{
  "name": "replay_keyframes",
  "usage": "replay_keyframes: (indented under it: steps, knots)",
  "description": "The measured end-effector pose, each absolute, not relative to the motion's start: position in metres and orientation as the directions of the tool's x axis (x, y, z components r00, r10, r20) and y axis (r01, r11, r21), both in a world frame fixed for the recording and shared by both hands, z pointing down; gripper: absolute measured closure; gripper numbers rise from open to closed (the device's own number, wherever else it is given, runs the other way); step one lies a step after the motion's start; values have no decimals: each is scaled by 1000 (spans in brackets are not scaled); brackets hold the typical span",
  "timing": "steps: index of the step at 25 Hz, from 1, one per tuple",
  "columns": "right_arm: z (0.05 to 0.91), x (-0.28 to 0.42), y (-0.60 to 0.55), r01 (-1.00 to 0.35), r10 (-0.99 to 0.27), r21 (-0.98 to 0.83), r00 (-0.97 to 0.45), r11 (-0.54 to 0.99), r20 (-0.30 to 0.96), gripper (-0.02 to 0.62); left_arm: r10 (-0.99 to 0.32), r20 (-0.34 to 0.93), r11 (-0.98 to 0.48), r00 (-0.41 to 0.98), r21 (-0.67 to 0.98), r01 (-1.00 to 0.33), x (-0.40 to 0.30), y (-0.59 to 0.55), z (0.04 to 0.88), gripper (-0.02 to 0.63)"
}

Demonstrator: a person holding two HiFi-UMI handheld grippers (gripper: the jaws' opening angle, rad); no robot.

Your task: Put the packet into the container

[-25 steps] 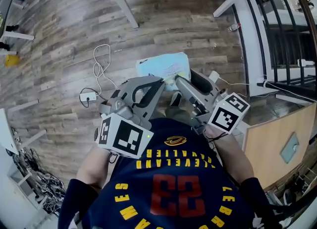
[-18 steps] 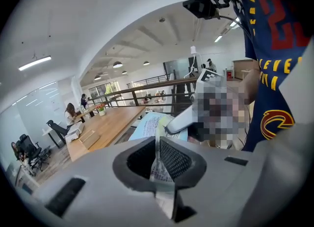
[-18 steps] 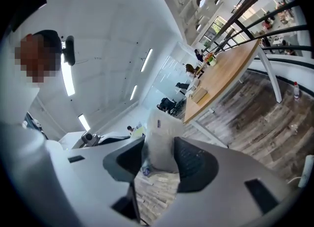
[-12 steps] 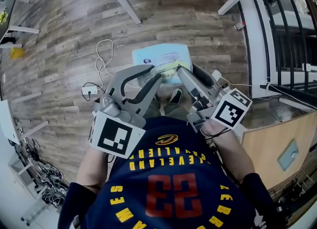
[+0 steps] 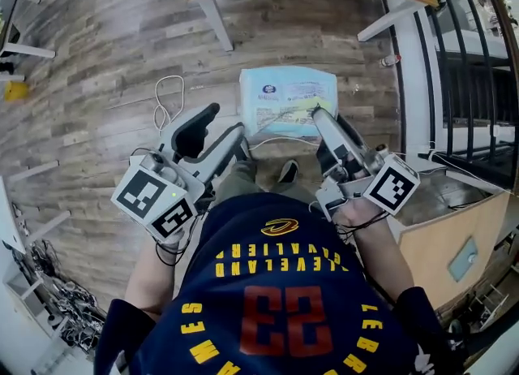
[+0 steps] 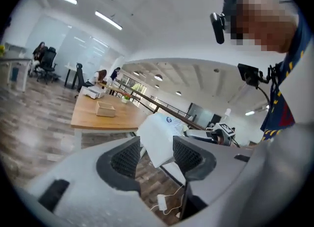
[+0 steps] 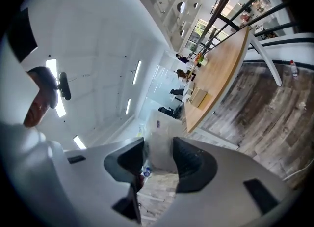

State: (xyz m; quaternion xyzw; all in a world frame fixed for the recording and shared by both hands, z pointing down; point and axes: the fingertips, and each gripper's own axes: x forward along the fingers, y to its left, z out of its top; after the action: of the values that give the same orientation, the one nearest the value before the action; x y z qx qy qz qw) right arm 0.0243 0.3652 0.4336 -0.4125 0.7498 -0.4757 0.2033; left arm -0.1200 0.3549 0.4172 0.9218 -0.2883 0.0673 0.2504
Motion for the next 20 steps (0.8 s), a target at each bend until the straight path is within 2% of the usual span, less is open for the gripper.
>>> replay_keyframes:
  steps: [4,10,14,20]
  knots:
    - [434,-22,322,-429,-838,-890,-535,158,109,423,-443,207,-691,872,541,-479,-163,306,421,405]
    - [429,-22,323,-462,-855,-874,-505,150,121,423,-381,143,-699,914,602,-386,-152,297,413,356]
    - [425,-21,320,-522,-855,-837,-498,163,144,423,-375,136,-673,917,640,-370,-145,293,418,351]
    - [438,-8,298,-504,-843,-848,-519,166,143,423,-394,141,-666,908,638,-387,-126,279,421,351]
